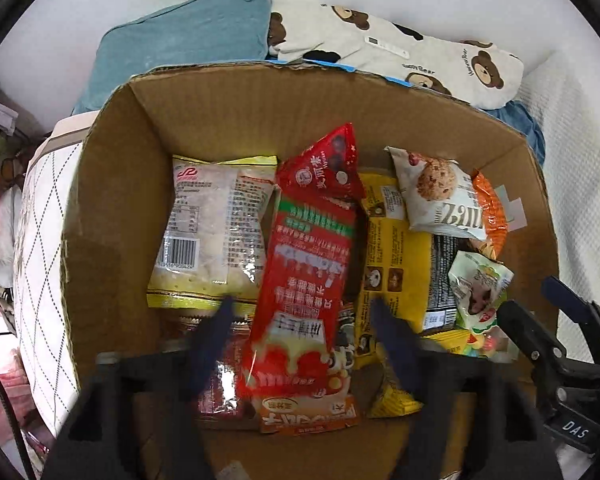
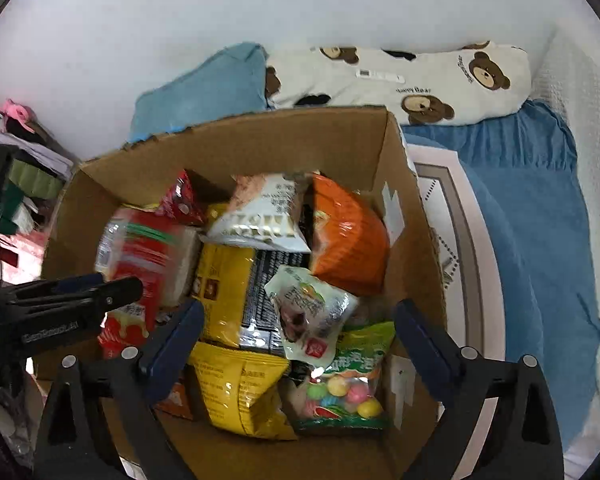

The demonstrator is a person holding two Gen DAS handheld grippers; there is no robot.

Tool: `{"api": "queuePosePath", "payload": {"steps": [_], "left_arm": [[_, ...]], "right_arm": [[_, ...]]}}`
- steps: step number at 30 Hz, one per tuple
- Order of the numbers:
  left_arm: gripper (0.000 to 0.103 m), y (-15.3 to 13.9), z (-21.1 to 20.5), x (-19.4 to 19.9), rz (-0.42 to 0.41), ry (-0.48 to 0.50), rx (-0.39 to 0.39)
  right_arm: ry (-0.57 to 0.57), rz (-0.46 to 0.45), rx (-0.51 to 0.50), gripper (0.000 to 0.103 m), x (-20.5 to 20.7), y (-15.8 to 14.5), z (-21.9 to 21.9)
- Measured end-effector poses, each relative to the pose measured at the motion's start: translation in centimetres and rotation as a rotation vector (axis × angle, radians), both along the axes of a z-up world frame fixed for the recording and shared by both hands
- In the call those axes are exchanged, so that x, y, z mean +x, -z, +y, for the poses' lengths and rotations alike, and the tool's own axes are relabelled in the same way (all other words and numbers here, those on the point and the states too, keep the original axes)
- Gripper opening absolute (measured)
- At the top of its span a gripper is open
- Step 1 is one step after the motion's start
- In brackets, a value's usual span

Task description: Organize snacks

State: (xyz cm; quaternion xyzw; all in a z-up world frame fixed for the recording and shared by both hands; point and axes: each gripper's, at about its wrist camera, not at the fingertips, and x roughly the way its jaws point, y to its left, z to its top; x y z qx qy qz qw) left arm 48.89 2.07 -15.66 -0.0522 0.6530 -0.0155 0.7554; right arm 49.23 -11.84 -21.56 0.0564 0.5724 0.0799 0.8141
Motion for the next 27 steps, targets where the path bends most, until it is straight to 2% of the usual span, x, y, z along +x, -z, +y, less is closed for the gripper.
{"api": "queuePosePath", "payload": {"steps": [1, 7, 16, 27], "left_arm": [[0.093, 0.0, 0.1, -0.2, -0.003, -0.005, -0.012], [0.093, -0.3, 0.8, -1.5, -0.011, -0.035, -0.019], [0.093, -1.1, 1.0, -3.3, -0.037, -0.038, -0.007], [0.093, -3.9, 0.4, -5.8, -0.132, -0.043, 0.020]], "right_arm": [[-0.006, 0.011, -0.028, 0.098, 0.1, 0.1, 0.2], [-0.008, 0.041, -0.087, 0.100, -0.4, 0.4, 0.4], [0.009, 0.025, -0.095, 0.100, -1.6, -0.2, 0.5], [0.020, -0.022, -0.086, 0.101, -4.1, -1.9, -0.1]]}}
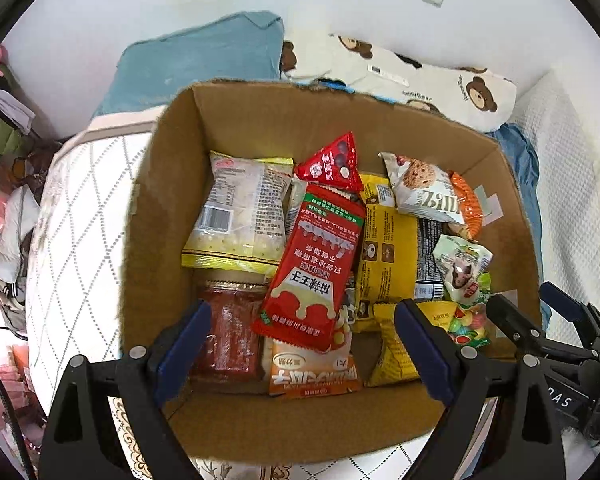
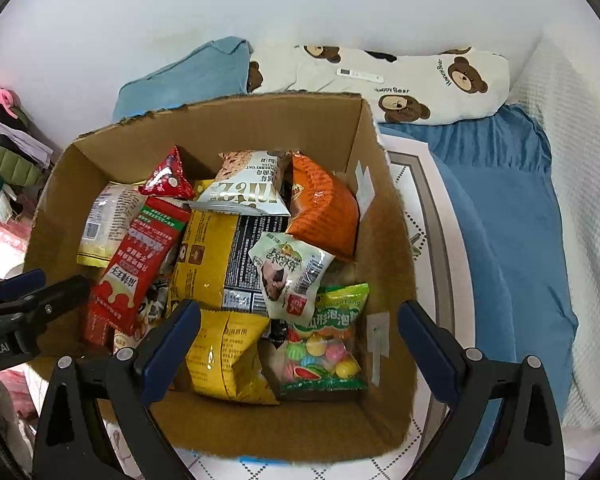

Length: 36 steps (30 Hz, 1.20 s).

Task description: Organize snacks

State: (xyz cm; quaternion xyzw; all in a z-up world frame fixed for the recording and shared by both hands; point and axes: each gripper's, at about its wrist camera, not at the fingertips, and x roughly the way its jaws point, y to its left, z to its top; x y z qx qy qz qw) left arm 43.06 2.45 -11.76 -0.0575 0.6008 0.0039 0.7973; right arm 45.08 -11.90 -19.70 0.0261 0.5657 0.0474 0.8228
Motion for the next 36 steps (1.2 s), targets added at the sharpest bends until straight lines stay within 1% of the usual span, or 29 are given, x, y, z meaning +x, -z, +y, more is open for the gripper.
{"api": "queuePosePath", "payload": {"steps": [4, 8, 12, 18, 22, 29, 31, 36], "left_arm": [[0.093, -1.7, -0.2, -1.9, -0.058, -0.001, 0.038], [0.093, -3.6, -0.4, -4.3, -0.119, -0.007, 0.039], [0.093, -5.4, -0.8, -7.2, -0.173, -0.005, 0.061], [0.093, -8.3, -0.7, -11.9, -0.262, -0.014, 0.039], [0.093, -9.9, -0.8, -14.8, -0.312, -0.010, 0.057], [0.094, -12.8, -0.5, -19.7, -0.384, -0.027, 0.058], [0.094, -13.4, -0.4, -20.7, -0.393, -0.026, 0.052], [0.094, -14.6, -0.7, -23.1, -0.420, -0.012, 0.080]], "right_arm": [[0.003, -0.051, 0.002, 0.101, -2.2, -1.9, -0.3], [-0.001, -0.114, -0.008, 0.101, -4.7, -4.1, -0.3], [-0.003, -0.189, -0.012, 0.102, -8.2, -7.0, -0.3], [0.008, -0.274, -0.005, 0.103, -12.9, -10.6, -0.5], [0.016, -0.324, -0.006, 0.103, -16.3, -13.0, -0.6], [0.027, -0.389, -0.010, 0.103, -21.4, -16.3, -1.0], [0.034, -0.411, -0.014, 0.103, -22.8, -17.2, -1.1], [0.041, -0.449, -0.007, 0.103, -26.1, -19.1, -1.1]]}}
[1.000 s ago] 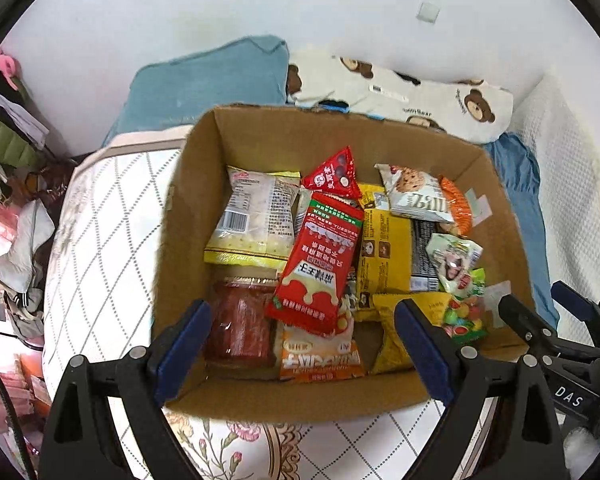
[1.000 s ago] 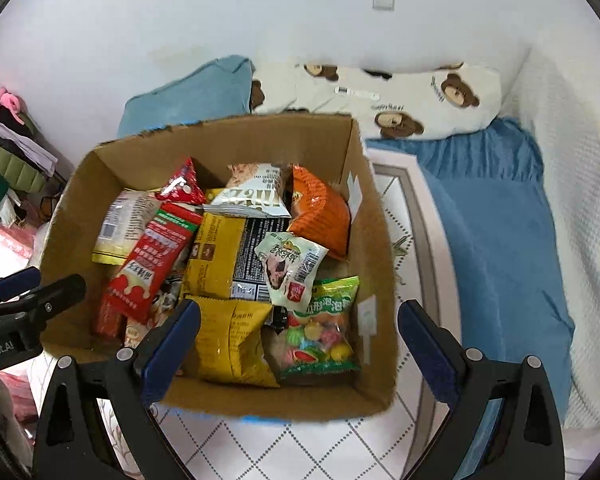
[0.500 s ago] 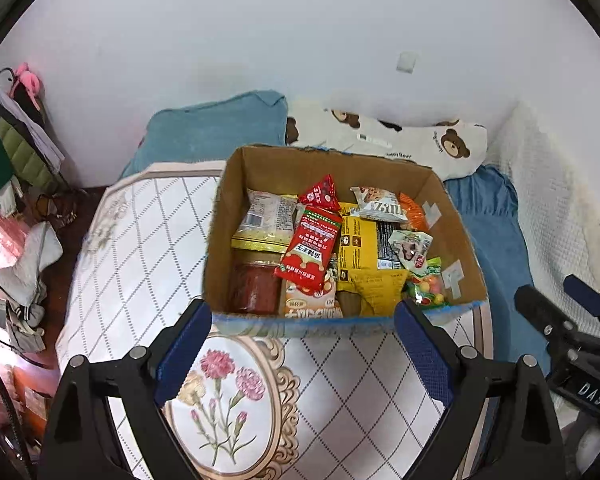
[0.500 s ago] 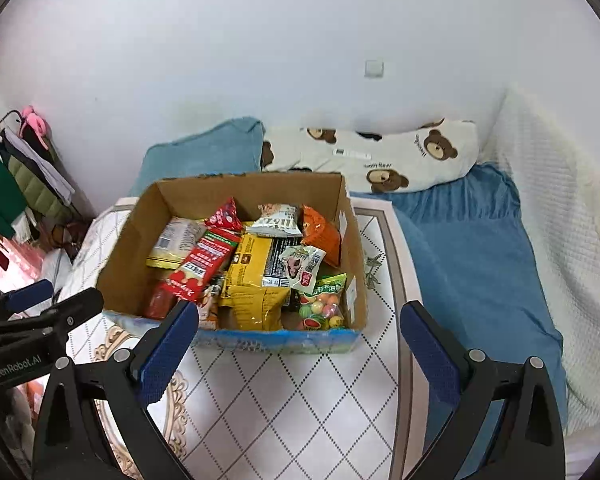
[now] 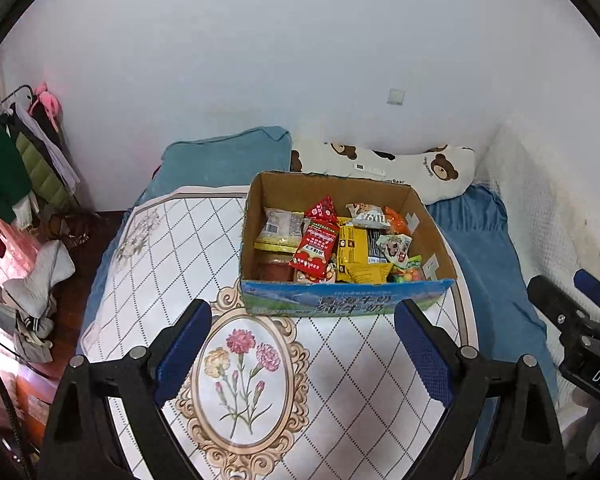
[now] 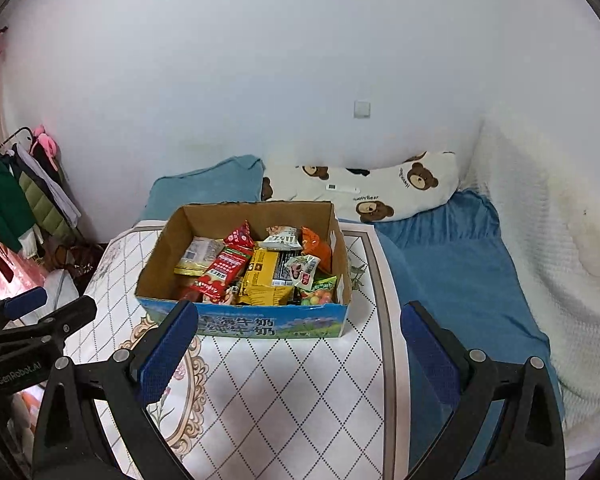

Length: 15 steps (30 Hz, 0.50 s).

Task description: Organize snacks

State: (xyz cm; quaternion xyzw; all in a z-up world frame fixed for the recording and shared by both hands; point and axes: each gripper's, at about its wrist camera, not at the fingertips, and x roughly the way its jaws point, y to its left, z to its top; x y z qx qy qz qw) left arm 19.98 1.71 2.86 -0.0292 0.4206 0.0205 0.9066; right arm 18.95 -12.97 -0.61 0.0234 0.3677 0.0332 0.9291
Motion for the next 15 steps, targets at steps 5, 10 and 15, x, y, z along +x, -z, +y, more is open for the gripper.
{"api": "queuePosePath", "payload": {"steps": [5, 10, 15], "left_arm": [[0.093, -0.7, -0.1, -1.6, -0.001, 0.004, 0.010], [0.094, -1.1, -0.4, -2.3, -0.021, 0.011, 0.019], [0.103, -1.0, -0.5, -2.3, -0.033, 0.002, 0.033]], "right_arm": [[-0.011, -0.013, 0.003, 0.103, -2.2, -1.1, 0.2], [-0.010, -0.028, -0.005, 0.103, -3.5, -1.8, 0.3], [-0.022, -0.024, -0.006, 0.103, -3.8, -1.8, 0.4]]}}
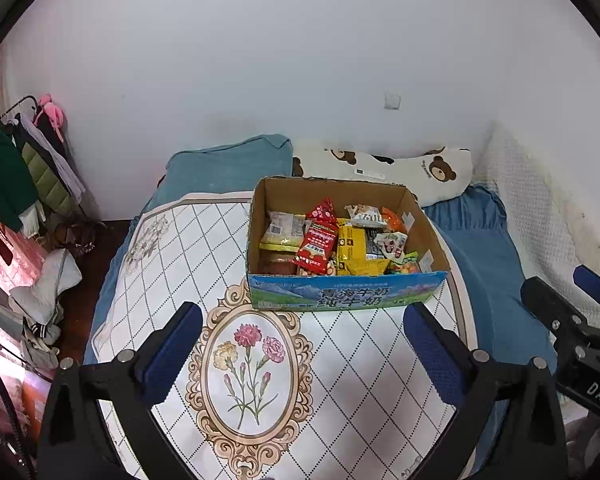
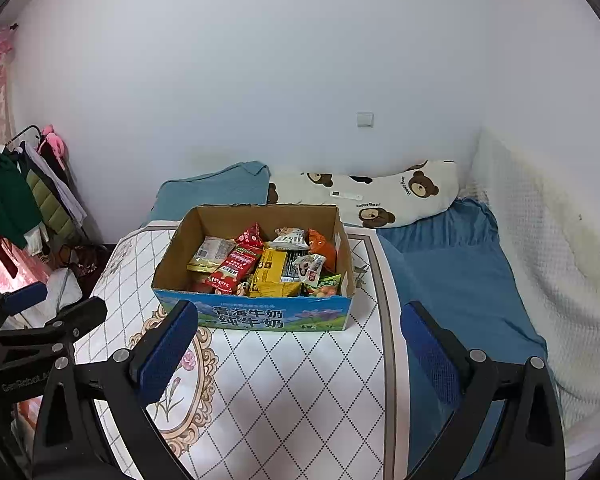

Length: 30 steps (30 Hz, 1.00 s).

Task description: Organize snacks

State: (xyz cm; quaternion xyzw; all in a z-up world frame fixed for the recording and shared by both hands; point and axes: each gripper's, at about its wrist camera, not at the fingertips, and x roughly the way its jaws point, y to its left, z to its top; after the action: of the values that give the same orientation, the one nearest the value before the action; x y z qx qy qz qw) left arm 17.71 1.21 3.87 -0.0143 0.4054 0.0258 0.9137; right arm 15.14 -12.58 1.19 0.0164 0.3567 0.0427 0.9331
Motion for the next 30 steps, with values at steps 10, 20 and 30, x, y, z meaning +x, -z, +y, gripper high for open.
{"api": "queuePosePath", "payload": {"steps": [10, 20, 30], "left_arm": [[0.103, 1.3, -0.6, 2.1, 0.014, -0.012, 0.014], [0.103, 3.1, -1.1, 6.1, 0.023, -0.039, 0.046], [0.103, 3.9, -1.2, 9.3, 0.030, -0.050, 0.053]], "right_arm": [[0.005, -0.015, -0.004, 0.103, 2.6, 1.2, 0.0], [0.047, -0.007, -0.021, 0.103, 7.5, 3.9, -0.4], [0.045, 0.016, -0.041, 0.103, 10.9, 5.9, 0.0]]}}
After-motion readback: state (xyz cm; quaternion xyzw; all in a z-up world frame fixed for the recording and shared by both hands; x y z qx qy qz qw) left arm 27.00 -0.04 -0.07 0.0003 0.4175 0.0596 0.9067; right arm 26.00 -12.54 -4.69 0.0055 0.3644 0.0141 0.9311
